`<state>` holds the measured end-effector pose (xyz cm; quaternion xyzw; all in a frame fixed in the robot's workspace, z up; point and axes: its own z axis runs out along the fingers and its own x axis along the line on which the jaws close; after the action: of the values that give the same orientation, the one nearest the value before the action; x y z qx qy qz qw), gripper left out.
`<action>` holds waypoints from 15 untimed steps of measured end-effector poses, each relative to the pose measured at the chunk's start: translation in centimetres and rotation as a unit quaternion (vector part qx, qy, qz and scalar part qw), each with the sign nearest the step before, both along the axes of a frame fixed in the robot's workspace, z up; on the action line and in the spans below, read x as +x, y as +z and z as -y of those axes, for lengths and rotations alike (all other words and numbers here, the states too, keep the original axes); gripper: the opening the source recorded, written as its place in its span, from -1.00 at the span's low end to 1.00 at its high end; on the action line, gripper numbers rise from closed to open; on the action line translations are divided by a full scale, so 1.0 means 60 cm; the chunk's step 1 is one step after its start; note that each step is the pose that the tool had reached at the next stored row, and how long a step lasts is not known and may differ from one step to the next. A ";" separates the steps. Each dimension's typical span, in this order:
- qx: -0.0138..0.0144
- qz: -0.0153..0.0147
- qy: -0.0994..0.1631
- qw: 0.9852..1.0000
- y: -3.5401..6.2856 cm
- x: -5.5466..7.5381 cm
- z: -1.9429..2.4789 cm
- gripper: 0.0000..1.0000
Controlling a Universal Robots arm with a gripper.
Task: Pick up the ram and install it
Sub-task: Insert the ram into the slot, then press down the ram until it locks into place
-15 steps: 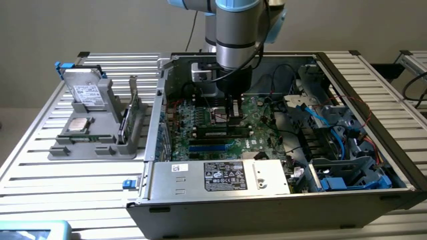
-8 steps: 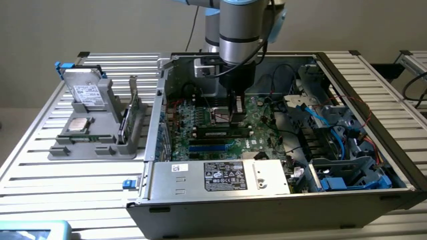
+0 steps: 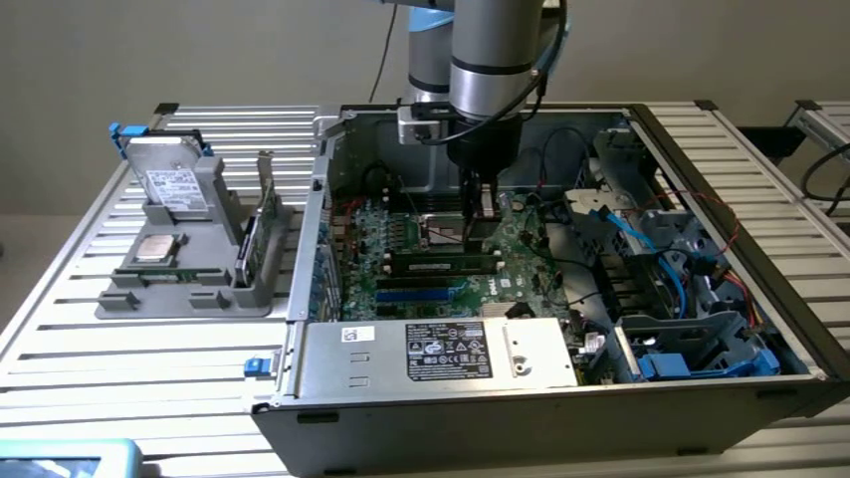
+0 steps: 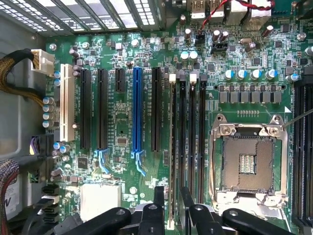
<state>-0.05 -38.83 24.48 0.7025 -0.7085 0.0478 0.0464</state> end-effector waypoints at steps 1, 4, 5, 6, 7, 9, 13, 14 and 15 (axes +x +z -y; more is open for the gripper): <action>0.000 0.000 0.000 1.000 0.000 0.000 0.0000 -0.47; 0.000 0.000 0.000 1.000 0.000 0.000 0.0001 -0.47; 0.000 0.000 0.000 1.000 0.000 0.000 0.0001 -0.47; 0.000 0.000 0.000 1.000 0.000 0.000 0.0001 -0.47; 0.000 0.000 0.000 1.000 0.000 0.000 0.0001 -0.47; 0.000 0.000 0.000 1.000 0.000 0.000 0.0001 -0.51; 0.000 0.000 0.000 1.000 0.000 0.000 0.0001 -0.79; 0.000 0.000 0.000 1.000 0.000 0.000 0.0001 -0.79; 0.000 0.000 0.000 1.000 0.000 0.000 0.0001 -0.79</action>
<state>-0.05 -38.83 24.47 0.7025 -0.7085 0.0479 0.0466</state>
